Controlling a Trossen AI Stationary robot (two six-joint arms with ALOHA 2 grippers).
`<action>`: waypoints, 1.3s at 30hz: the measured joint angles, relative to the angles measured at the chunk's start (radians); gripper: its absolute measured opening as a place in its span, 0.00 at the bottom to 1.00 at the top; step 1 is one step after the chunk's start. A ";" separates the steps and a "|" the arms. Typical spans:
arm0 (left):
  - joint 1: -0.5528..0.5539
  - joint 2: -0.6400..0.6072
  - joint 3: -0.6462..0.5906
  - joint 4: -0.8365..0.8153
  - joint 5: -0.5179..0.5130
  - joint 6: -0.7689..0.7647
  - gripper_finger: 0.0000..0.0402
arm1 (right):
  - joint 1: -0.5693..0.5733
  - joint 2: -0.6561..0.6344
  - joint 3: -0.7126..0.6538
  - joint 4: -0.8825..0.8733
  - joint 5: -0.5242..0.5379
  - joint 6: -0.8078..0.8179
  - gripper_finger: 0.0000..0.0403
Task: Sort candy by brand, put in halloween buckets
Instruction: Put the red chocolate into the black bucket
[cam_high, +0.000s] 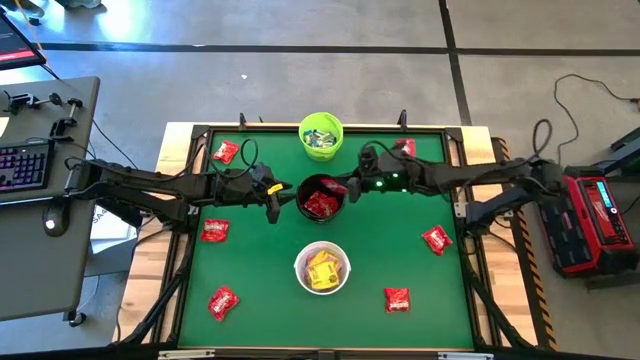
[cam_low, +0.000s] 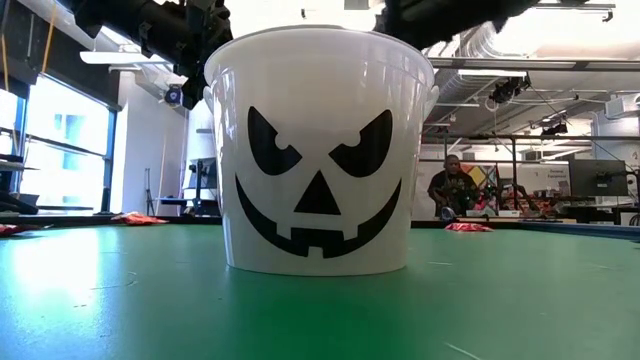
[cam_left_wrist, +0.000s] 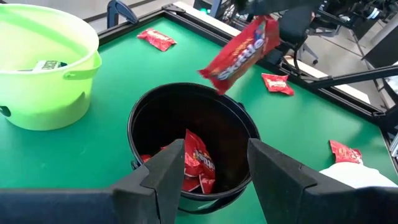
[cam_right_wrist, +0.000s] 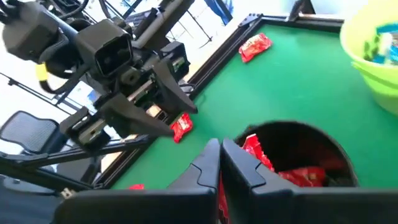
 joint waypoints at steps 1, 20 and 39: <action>0.000 0.000 0.000 0.000 0.000 0.001 0.41 | 0.000 0.027 0.026 0.001 0.000 -0.013 0.00; 0.000 0.000 0.000 0.000 -0.010 0.022 0.41 | -0.001 0.355 0.247 -0.215 0.001 -0.026 0.00; 0.000 0.000 0.000 0.013 -0.010 0.042 0.41 | -0.003 0.366 0.247 -0.234 -0.044 -0.023 0.25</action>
